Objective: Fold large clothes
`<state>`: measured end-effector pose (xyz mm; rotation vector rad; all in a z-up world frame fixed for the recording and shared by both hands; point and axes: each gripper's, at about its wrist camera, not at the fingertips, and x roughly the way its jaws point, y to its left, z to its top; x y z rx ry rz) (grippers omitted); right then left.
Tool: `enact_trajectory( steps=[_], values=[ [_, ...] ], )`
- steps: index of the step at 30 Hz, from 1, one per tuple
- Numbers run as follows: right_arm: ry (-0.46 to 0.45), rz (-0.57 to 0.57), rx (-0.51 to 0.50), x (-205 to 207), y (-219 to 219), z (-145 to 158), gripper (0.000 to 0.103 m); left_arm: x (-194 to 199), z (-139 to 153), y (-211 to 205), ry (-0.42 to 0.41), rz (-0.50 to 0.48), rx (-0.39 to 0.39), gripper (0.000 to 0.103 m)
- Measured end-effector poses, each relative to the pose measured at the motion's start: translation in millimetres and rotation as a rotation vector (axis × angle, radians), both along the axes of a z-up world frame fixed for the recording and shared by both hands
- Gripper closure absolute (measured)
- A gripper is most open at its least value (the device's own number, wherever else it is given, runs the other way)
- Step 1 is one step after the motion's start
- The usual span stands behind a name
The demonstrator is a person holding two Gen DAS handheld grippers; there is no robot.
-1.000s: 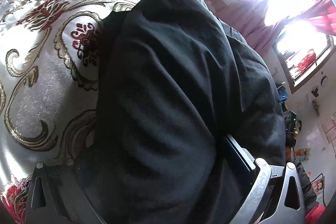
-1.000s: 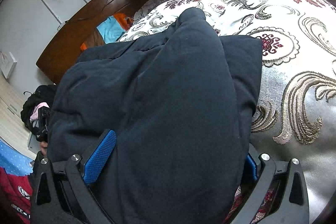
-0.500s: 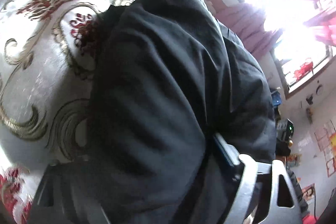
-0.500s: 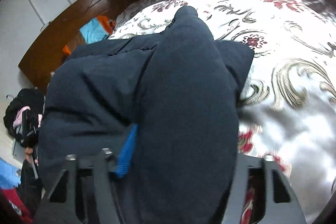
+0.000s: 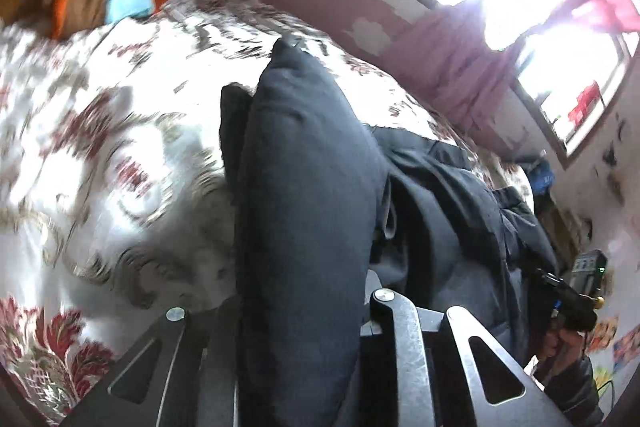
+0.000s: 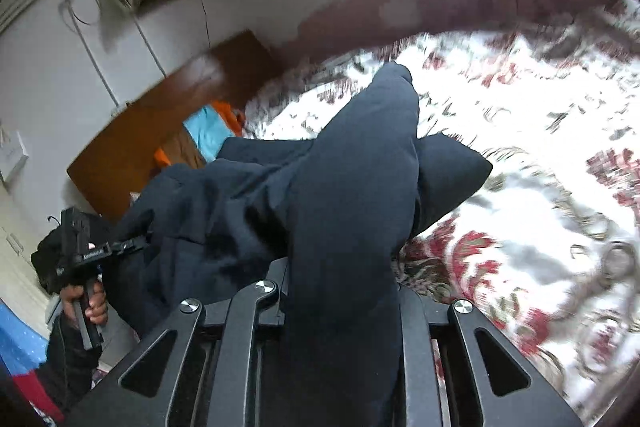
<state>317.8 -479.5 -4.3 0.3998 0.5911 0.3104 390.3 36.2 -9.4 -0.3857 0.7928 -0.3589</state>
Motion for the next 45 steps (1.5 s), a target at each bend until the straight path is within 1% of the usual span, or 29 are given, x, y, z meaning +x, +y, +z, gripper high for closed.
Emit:
enact_trajectory(
  steps=[3,5,7,9,11,12,13,14,15,16,17,18,19,20,21,22,23,24,25,26,27,28,30,32,34,38,39,42,45],
  values=[
    [-0.054,-0.070,-0.020,-34,-25,14,0.086,-4,31,-38,-0.055,-0.068,0.059,0.083],
    [-0.084,-0.119,-0.019,-55,-46,20,0.086,-5,42,-53,-0.084,-0.104,0.064,0.083],
    [-0.092,-0.176,0.005,-68,-72,22,0.086,-6,53,-77,-0.118,-0.150,0.059,0.083],
    [-0.087,-0.226,0.009,-74,-92,19,0.086,-7,53,-104,-0.129,-0.188,0.051,0.083],
    [-0.063,-0.273,-0.009,-77,-108,9,0.086,0,50,-123,-0.122,-0.214,0.048,0.083],
    [-0.040,-0.294,-0.021,-77,-117,-1,0.086,4,44,-132,-0.112,-0.226,0.047,0.083],
    [-0.026,-0.306,-0.020,-75,-122,-9,0.086,12,31,-141,-0.089,-0.235,0.047,0.083],
    [-0.009,-0.318,-0.008,-73,-128,-20,0.085,13,25,-147,-0.075,-0.233,0.051,0.083],
    [0.001,-0.326,0.005,-74,-133,-29,0.082,19,11,-153,-0.055,-0.211,0.077,0.083],
    [0.010,-0.338,0.005,-73,-136,-35,0.079,22,4,-154,-0.044,-0.194,0.095,0.082],
    [0.017,-0.346,-0.005,-73,-139,-41,0.073,26,-6,-151,-0.020,-0.177,0.098,0.082],
    [0.026,-0.351,-0.014,-68,-135,-46,0.067,30,-14,-147,0.011,-0.165,0.077,0.079],
    [0.035,-0.356,-0.020,-65,-133,-50,0.065,32,-21,-141,0.041,-0.158,0.050,0.076],
    [0.051,-0.363,-0.025,-62,-133,-53,0.059,34,-23,-137,0.058,-0.155,0.035,0.073],
    [0.068,-0.372,-0.030,-63,-127,-56,0.050,35,-27,-131,0.078,-0.149,0.025,0.066],
    [0.087,-0.385,-0.032,-64,-122,-60,0.045,34,-29,-128,0.090,-0.138,0.033,0.060],
    [0.104,-0.400,-0.032,-64,-122,-61,0.038,34,-29,-126,0.100,-0.126,0.041,0.057],
    [0.114,-0.416,-0.033,-66,-122,-64,0.033,32,-30,-123,0.108,-0.112,0.048,0.050],
    [0.124,-0.441,-0.038,-66,-123,-64,0.032,31,-29,-121,0.117,-0.088,0.061,0.044],
    [0.128,-0.452,-0.044,-66,-122,-64,0.026,29,-27,-119,0.118,-0.064,0.075,0.042],
    [0.133,-0.479,-0.065,-68,-121,-62,0.017,25,-26,-117,0.114,-0.047,0.084,0.038],
    [0.133,-0.503,-0.086,-70,-119,-59,0.014,23,-24,-115,0.108,-0.037,0.086,0.028],
    [0.114,-0.537,-0.122,-78,-115,-50,0.012,15,-17,-112,0.081,-0.013,0.083,0.016],
    [0.092,-0.549,-0.147,-85,-111,-38,0.012,5,-4,-113,0.037,0.015,0.097,0.016],
    [0.072,-0.559,-0.172,-93,-105,-25,0.011,-5,10,-120,-0.001,0.008,0.117,0.014],
    [0.013,-0.569,-0.205,-112,-89,5,0.011,-37,44,-132,-0.116,-0.002,0.154,0.010],
    [-0.019,-0.566,-0.213,-120,-82,15,0.011,-38,50,-135,-0.136,-0.005,0.155,0.008],
    [-0.085,-0.560,-0.246,-141,-66,38,0.010,-68,73,-143,-0.225,-0.027,0.160,0.004],
    [-0.156,-0.547,-0.261,-166,-51,58,0.009,-91,88,-151,-0.282,-0.037,0.176,0.002]
  ],
)
